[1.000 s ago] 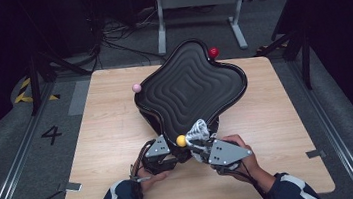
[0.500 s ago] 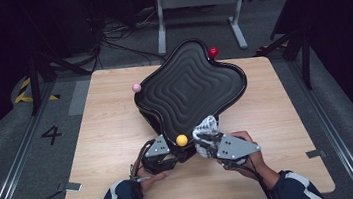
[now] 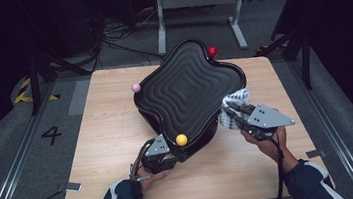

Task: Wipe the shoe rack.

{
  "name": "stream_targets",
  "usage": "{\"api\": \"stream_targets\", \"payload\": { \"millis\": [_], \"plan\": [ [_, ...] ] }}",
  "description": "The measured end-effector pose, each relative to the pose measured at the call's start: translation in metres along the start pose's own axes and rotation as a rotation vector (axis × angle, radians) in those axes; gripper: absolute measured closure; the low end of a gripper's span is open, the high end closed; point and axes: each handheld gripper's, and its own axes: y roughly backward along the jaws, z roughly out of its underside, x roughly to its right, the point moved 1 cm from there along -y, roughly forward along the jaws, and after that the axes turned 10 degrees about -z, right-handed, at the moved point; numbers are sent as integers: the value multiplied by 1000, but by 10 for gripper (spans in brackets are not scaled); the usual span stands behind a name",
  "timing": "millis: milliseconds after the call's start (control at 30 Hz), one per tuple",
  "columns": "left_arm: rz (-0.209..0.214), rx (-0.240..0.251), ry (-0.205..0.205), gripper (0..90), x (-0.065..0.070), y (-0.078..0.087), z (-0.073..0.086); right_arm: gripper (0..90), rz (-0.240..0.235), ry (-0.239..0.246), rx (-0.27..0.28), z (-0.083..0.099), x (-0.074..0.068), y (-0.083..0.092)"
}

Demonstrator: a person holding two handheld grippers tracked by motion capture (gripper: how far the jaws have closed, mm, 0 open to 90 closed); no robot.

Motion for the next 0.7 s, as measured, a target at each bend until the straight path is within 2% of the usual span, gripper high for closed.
{"api": "stream_targets", "payload": {
  "millis": [167, 200, 333, 467, 700],
  "plan": [
    [-5, 0, 2, 738, -1, 0, 0, 822, 86, -11, 3, -4, 27, 13],
    [-6, 0, 1, 738, -1, 0, 0, 822, 103, -26, 5, -4, 34, 16],
    [-8, -4, 2, 738, -2, 0, 0, 822, 125, -39, 8, -6, 46, 18],
    [-11, -2, 5, 737, -2, 0, 0, 821, 118, -39, -3, -8, 47, 16],
    [-24, -5, 5, 738, -2, -1, -1, 820, 79, -10, -19, -12, 36, 3]
  ]
}}
